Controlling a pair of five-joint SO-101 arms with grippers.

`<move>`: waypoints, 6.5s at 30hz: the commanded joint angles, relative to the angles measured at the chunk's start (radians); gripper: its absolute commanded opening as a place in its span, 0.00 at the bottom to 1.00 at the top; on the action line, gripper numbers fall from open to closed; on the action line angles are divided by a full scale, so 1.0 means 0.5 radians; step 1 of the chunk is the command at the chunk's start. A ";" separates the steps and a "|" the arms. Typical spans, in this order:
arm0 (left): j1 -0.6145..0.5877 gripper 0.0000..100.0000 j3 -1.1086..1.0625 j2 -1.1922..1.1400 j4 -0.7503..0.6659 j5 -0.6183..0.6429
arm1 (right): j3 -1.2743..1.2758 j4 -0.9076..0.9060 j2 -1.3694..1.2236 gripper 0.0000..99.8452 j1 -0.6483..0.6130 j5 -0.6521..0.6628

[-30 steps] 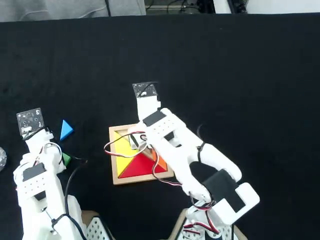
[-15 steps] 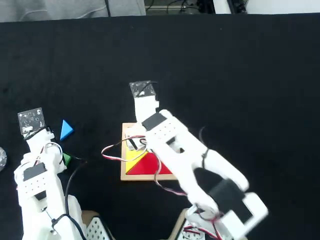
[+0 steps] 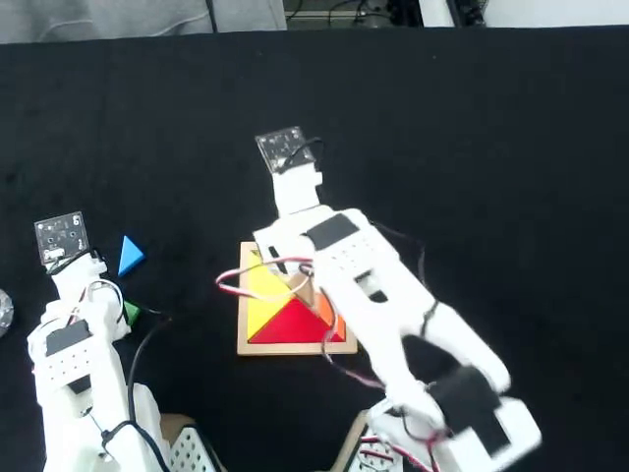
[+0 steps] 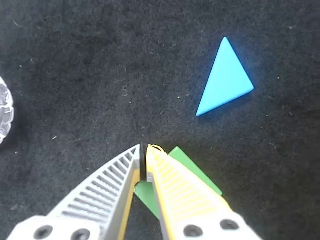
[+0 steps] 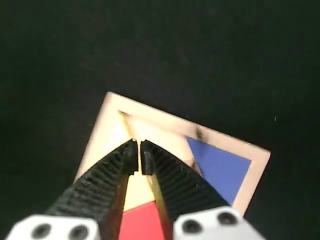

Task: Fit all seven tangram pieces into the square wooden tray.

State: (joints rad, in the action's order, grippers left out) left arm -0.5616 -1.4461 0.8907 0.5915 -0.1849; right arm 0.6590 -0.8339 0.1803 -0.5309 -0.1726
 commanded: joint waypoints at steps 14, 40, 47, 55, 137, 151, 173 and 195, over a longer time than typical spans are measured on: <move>0.029 0.03 0.084 0.025 0.003 -0.009 | -0.170 -0.120 -0.358 0.01 0.114 0.058; 0.026 0.03 0.084 0.025 0.003 -0.009 | -0.446 -0.393 -0.382 0.01 0.954 0.362; 0.017 0.03 0.087 0.025 0.003 -0.009 | -0.143 -0.288 -0.468 0.01 0.758 0.552; -0.051 0.03 0.115 0.025 0.006 0.003 | -0.146 -0.282 -0.486 0.01 0.749 0.571; -0.118 0.36 1.217 -1.448 0.540 -1.412 | -0.164 0.031 -0.486 0.01 1.120 0.571; -0.054 0.25 1.484 -1.918 0.546 -1.323 | -0.161 0.031 -0.486 0.01 1.132 0.571; -0.008 0.25 1.511 -1.709 1.037 -1.743 | -0.161 0.031 -0.486 0.01 1.132 0.571; -0.005 0.04 1.407 -1.688 0.930 -1.501 | -0.158 0.028 -0.486 0.01 1.129 0.571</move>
State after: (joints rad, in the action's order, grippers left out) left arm -0.5738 -0.7495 0.0284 1.0671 -0.9521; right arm 0.5823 -0.8324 -0.0683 0.0430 0.1051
